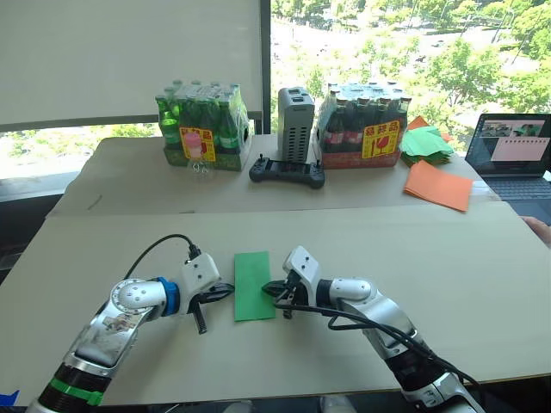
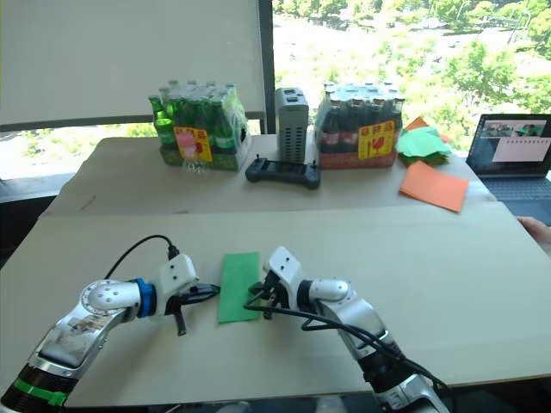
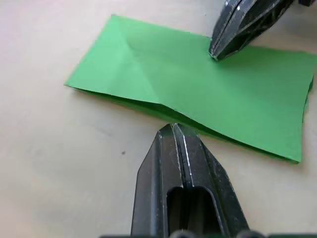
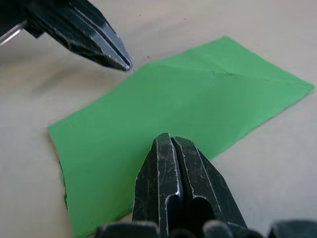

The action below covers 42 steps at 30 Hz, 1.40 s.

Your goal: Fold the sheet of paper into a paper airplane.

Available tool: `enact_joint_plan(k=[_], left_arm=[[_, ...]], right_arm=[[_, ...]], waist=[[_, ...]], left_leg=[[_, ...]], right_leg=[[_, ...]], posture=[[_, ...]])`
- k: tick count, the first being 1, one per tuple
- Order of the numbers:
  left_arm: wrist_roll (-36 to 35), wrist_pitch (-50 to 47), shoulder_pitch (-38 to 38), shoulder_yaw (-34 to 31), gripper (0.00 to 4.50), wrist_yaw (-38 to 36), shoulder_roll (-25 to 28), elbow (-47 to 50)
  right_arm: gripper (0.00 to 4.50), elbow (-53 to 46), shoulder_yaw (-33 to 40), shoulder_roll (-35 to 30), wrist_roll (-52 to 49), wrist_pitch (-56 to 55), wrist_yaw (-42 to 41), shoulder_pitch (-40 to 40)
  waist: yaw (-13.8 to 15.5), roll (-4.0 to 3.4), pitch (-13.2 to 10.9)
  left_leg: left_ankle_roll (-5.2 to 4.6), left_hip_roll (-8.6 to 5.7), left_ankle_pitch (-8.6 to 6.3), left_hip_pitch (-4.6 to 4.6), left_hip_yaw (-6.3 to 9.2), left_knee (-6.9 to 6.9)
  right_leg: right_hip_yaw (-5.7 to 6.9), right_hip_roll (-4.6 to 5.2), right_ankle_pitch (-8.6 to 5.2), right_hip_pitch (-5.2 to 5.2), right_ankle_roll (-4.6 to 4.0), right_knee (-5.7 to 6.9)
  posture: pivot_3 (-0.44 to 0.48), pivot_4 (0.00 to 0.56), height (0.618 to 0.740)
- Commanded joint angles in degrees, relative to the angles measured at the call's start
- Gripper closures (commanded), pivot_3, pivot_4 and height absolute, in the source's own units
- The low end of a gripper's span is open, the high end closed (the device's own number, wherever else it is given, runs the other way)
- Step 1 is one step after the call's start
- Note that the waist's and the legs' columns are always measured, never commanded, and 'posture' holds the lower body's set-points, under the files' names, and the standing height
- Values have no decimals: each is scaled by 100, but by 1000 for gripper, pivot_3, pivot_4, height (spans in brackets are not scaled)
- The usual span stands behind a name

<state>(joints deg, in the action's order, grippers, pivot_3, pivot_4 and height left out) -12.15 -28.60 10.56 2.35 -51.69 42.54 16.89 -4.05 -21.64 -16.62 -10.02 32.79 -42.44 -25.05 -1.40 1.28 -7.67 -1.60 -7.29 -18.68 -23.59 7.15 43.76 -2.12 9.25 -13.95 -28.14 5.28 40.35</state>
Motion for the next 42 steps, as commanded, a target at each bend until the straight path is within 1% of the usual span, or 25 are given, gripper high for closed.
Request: enact_joint_plan(k=[1, 3, 5, 9, 12, 17, 21, 29, 34, 42], left_arm=[[-591, -299, 313, -510, 4500, 21, -50, 373], [-962, -484, 508, -542, 4500, -21, -249, 432], [-1122, -557, 552, -407, 4500, -47, -450, 332], [-883, -241, 354, 71, 4500, -209, -635, -261], [-759, -77, 359, 247, 4500, -221, -677, -536], [-388, 254, 402, 590, 4500, -292, -587, -859], [-229, 407, 401, 702, 4500, -328, -550, -957], [-33, 599, 347, 834, 4500, -385, -505, -1083], [-4, 596, 342, 846, 4500, -377, -515, -1028], [4, 568, 326, 841, 4500, -348, -498, -932]], right_arm=[[4447, 137, -73, 27, 89, -19, -11, -38], [4447, 159, -64, 29, 89, -17, -29, -59], [4447, 163, -59, 25, 87, -17, -43, -73], [4447, 84, -36, -10, 67, 27, -83, -82], [4447, 36, -19, -32, 57, 45, -116, -99], [4447, -33, 68, -53, -16, 68, -168, -186], [4447, 30, 108, -106, -30, -52, -269, -308], [4447, 649, -33, -261, 115, -361, -625, -507], [4447, 1334, 33, -112, 205, -597, -621, -782], [4447, 2677, 277, 111, 241, -1198, -560, -1447]], waist=[[21, 0, 0], [48, 0, 0], [45, 1, 1], [14, 1, 1], [21, 1, 1], [39, 1, 1], [42, 1, 1], [39, 1, 1], [36, 1, 1], [35, 1, 2]], left_leg=[[0, -1, 0, 1, 0, 0], [0, -1, 0, 1, 1, 3], [0, -2, 0, 3, 1, 6], [1, -1, 0, 8, 0, 0], [2, 0, 0, 7, 0, -1], [2, -1, 0, 6, 0, 1], [2, -2, 0, 4, 0, 2], [2, -1, -1, 7, 0, 1], [2, 0, 0, 15, 0, 1], [2, -1, 0, 22, 0, 2]], right_leg=[[0, 1, 0, 1, 0, 0], [2, 1, 0, 3, 0, -1], [5, 3, 2, 9, 1, -4], [3, 4, 2, 7, 1, 0], [4, 2, 3, 4, -1, 0], [5, 4, 3, 7, -1, -3], [5, 5, 3, 5, -2, -3], [6, 5, 3, 7, -1, -4], [6, 4, 3, 13, -2, -3], [5, 4, 4, 20, -2, -2]], posture=[[0, 150, 675], [0, 150, 675], [0, 150, 675], [0, 150, 675], [0, 150, 675], [0, 150, 675], [0, 150, 675], [0, 150, 675], [0, 150, 675], [0, 150, 675]])
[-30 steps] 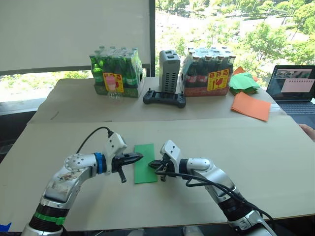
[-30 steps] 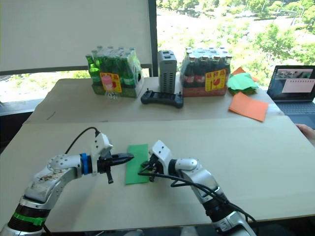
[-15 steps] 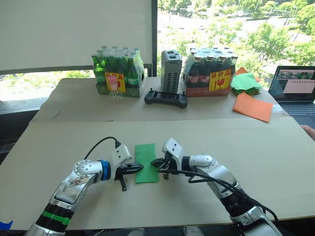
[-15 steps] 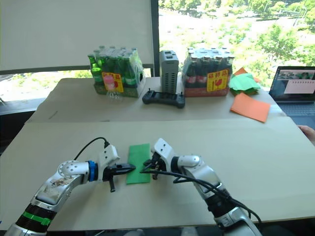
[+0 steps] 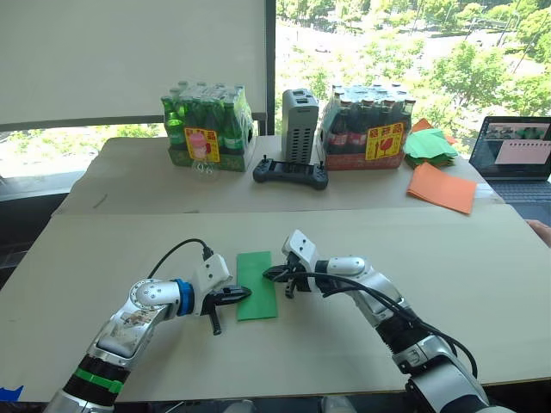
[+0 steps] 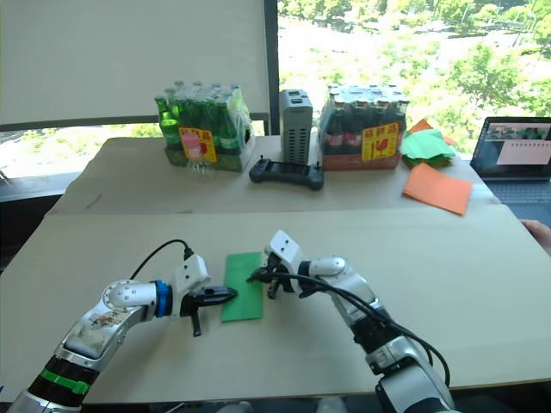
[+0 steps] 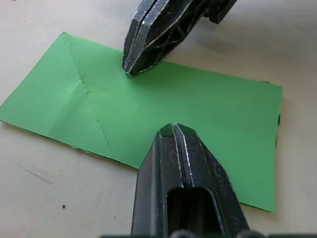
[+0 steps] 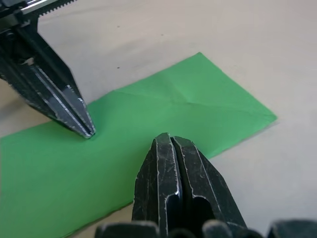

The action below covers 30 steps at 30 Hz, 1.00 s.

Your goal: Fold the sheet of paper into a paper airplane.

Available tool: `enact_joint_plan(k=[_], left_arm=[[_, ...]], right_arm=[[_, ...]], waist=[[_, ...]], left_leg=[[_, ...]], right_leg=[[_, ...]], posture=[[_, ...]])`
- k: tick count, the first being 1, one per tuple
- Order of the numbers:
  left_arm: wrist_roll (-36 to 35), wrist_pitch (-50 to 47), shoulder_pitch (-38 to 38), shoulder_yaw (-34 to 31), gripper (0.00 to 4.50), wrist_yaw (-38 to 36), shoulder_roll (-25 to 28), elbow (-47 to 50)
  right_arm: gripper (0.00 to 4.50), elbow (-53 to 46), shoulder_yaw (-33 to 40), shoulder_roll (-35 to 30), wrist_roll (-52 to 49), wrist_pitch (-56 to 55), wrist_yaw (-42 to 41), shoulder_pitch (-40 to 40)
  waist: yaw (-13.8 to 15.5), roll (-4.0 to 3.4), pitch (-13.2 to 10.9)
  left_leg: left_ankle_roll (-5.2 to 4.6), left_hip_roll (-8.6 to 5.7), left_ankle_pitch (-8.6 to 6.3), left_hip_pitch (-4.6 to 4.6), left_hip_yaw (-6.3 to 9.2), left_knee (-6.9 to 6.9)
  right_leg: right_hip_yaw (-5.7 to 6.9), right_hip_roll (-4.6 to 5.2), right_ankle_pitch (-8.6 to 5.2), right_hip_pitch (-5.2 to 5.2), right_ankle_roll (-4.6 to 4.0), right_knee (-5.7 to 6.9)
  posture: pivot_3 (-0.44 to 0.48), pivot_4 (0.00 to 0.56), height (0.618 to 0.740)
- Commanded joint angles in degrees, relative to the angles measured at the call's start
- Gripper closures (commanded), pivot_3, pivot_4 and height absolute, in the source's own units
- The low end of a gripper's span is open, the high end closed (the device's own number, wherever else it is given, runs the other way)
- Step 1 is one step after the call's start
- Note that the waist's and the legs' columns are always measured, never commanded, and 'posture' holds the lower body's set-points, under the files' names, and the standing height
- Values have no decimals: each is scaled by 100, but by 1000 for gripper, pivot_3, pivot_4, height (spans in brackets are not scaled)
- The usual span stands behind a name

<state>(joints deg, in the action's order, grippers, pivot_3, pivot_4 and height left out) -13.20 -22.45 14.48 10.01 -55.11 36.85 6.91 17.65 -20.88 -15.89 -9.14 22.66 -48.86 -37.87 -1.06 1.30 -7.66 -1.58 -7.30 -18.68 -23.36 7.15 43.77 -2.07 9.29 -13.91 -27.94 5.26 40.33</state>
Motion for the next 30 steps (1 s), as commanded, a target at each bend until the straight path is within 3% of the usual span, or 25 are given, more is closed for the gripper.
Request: enact_joint_plan(k=[1, 18, 22, 30], left_arm=[[110, -50, -76, 73, 4500, -4, 77, 83], [77, -156, -204, -5, 4500, 87, 130, 319], [81, -178, -230, -22, 4500, 98, 135, 354], [80, -191, -207, -8, 4500, 103, 128, 368]], right_arm=[[4447, 676, 225, 67, 163, -267, 81, -248], [4447, 2409, 557, 502, 371, -1243, -57, -1035], [4447, 2075, 553, 431, 364, -1173, -303, -825], [4447, 338, 400, 159, 280, -315, -624, 118]], waist=[[-3, 0, 0], [-99, -1, 0], [-104, -2, 0], [-111, -2, 1]], left_leg=[[0, 0, 0, 0, 0, 0], [1, 0, 0, 0, 1, -2], [0, 0, 0, -2, 1, -2], [2, 0, -1, -3, 1, -2]], right_leg=[[0, -1, 0, 0, 0, 0], [0, -2, 0, -5, -1, 8], [0, 0, 0, -9, -1, 16], [0, 1, 0, -15, -1, 25]], posture=[[0, 150, 675], [0, 150, 675], [0, 150, 675], [0, 150, 675]])
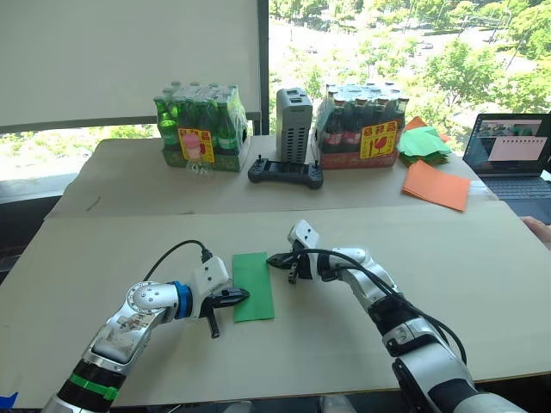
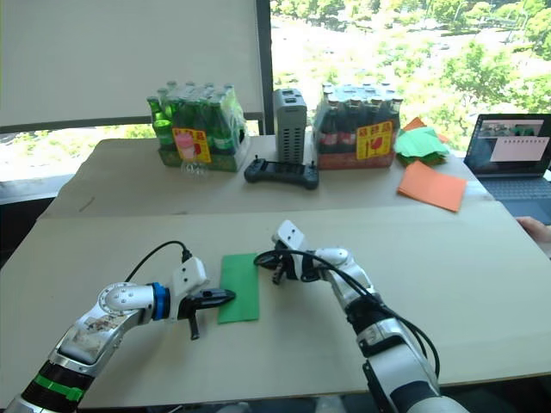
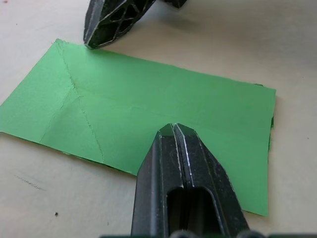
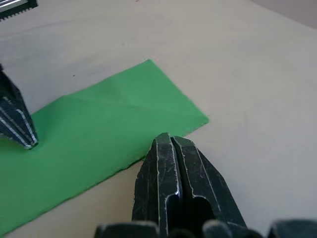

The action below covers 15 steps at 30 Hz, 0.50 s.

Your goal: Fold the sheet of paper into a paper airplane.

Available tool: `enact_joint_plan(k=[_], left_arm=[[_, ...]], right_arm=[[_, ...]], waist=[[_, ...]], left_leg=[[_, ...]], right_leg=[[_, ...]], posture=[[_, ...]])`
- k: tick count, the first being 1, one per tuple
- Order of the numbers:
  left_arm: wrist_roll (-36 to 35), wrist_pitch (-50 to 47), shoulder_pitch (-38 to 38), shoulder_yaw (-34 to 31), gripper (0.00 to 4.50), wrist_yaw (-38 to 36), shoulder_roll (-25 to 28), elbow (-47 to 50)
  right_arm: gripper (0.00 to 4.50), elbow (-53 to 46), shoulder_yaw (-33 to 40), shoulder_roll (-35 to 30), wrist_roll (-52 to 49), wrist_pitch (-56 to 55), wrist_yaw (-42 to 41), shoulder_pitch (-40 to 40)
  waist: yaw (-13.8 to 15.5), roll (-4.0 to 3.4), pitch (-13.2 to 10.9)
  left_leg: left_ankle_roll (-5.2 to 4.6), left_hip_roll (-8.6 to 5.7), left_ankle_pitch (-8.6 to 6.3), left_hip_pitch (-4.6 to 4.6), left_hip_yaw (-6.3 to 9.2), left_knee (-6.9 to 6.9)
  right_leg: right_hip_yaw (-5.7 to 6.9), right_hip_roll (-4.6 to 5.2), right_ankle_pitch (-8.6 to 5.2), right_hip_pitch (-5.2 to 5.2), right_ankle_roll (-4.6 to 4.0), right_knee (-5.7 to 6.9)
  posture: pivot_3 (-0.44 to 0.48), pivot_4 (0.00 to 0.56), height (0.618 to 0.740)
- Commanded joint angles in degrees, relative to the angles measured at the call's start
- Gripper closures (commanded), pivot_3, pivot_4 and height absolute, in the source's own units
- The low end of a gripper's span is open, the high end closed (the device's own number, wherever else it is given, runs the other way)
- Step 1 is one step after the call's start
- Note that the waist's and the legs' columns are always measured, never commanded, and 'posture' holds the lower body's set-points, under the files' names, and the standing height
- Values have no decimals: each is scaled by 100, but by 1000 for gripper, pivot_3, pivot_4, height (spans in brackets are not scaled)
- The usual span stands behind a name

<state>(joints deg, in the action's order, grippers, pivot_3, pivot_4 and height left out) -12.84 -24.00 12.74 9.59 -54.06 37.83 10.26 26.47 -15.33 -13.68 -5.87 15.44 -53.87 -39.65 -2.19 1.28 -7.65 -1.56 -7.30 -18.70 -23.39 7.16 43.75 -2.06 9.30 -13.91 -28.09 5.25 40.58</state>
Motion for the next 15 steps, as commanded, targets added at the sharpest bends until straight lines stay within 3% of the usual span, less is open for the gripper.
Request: enact_joint_plan(k=[1, 8, 15], left_arm=[[44, -35, -31, 35, 4500, -4, 31, 33], [52, -18, 27, 74, 4500, -28, 16, -18], [58, 23, 73, 99, 4500, -51, -1, -97]], right_arm=[[4447, -706, -168, -80, -44, 500, -121, 375], [4447, -1734, -349, -218, -44, 1052, -115, 938], [4447, -2083, -375, -303, -66, 1278, -113, 1079]], waist=[[1, 0, 0], [2, 0, 0], [10, 0, 0]], left_leg=[[0, 0, 0, 0, 0, 0], [0, 0, -1, 1, -1, 0], [0, 0, -1, 1, -1, 0]], right_leg=[[0, 0, 0, -1, 0, 0], [0, 0, 0, 0, 0, -1], [0, 1, 0, 1, 0, -3]], posture=[[0, 150, 675], [0, 150, 675], [0, 150, 675]])
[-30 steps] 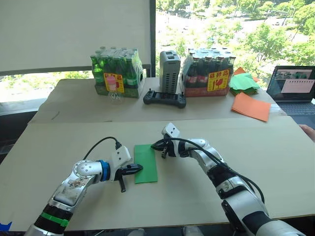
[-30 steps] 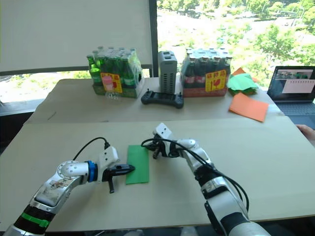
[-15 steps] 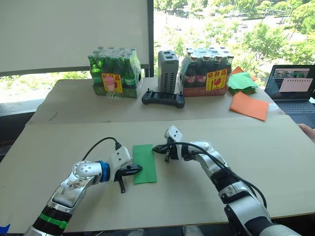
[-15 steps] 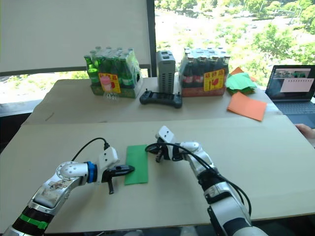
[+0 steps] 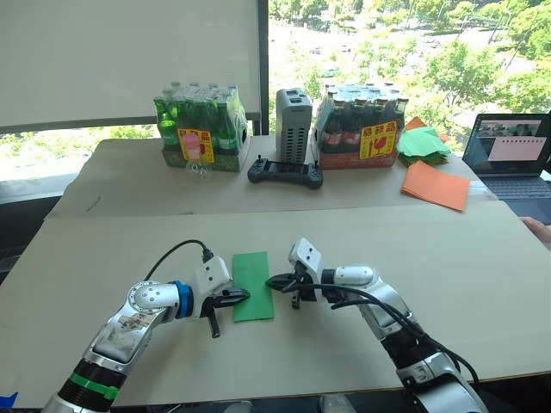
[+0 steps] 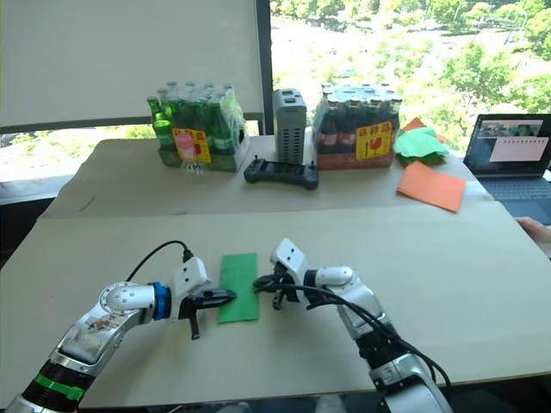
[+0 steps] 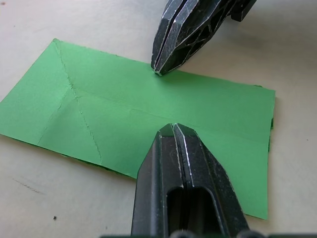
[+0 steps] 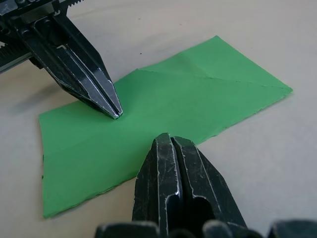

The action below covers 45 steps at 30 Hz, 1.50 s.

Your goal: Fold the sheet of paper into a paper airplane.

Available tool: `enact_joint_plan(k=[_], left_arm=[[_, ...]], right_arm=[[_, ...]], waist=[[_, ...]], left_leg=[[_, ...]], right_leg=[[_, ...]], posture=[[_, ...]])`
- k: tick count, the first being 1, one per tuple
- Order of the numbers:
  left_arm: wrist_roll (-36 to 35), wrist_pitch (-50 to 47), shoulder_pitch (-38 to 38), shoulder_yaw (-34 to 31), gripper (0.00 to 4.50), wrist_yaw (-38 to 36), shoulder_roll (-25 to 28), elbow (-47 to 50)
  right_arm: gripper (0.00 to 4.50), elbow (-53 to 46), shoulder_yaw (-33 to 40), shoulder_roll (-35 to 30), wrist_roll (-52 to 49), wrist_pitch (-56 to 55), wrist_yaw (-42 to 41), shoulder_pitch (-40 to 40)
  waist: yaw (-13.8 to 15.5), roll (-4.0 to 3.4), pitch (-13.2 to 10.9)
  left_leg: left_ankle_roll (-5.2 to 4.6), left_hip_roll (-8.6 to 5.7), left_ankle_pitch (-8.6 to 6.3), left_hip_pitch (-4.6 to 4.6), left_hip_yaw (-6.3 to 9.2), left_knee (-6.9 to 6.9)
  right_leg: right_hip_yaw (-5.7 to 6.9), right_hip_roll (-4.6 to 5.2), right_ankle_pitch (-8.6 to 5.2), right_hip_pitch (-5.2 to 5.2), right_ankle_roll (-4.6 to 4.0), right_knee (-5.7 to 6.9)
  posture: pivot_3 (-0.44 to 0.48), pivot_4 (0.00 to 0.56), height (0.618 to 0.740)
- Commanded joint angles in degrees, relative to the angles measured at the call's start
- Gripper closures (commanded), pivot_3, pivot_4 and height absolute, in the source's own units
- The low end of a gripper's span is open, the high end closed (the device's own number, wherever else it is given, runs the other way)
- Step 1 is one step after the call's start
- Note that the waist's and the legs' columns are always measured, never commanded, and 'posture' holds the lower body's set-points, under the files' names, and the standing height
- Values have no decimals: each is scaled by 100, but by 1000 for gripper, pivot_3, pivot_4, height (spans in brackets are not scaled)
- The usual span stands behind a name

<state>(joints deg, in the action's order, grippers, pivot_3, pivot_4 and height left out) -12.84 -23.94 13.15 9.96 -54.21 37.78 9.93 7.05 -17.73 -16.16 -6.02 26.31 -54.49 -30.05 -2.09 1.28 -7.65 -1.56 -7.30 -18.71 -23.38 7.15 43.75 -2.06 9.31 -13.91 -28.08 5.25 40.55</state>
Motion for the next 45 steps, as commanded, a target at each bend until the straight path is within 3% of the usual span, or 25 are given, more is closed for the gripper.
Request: enact_joint_plan(k=[1, 29, 33, 40, 45], left_arm=[[59, 23, 38, 65, 4500, -40, 1, -70], [94, 69, 43, 99, 4500, -77, 7, -96], [-13, 23, 61, -33, 4500, -64, 30, 97], [-857, -584, -221, -1365, 4500, 21, 442, 728], [-642, -425, -359, -1205, 4500, 42, 544, 564]], right_arm=[[4447, -189, -149, -76, -55, 222, -63, 137], [4447, -1930, -678, -865, -659, 1246, -205, 986], [4447, -2126, -218, -745, -884, 1294, 3, 746], [4447, -3040, 1145, -584, -2277, 1973, 261, 504], [4447, -3100, 1079, -736, -2274, 1945, 435, 665]], waist=[[1, 0, 0], [111, 1, 0], [112, 1, 0], [113, 2, -4], [148, 1, -4]], left_leg=[[0, 0, 0, 0, 0, 0], [-1, 3, -1, 3, 0, -3], [-1, 4, -1, 4, 0, -3], [-1, 8, 0, -24, 1, -5], [-2, 2, -1, -20, 3, -10]], right_leg=[[0, 0, 0, 0, 0, -1], [7, 0, 0, 14, 0, -28], [8, -1, 0, 15, 0, -29], [12, -3, 1, -11, -2, -30], [16, 4, 2, -4, -1, -37]], posture=[[0, 150, 675], [0, 150, 675], [0, 150, 675], [0, 150, 675], [0, 150, 675]])
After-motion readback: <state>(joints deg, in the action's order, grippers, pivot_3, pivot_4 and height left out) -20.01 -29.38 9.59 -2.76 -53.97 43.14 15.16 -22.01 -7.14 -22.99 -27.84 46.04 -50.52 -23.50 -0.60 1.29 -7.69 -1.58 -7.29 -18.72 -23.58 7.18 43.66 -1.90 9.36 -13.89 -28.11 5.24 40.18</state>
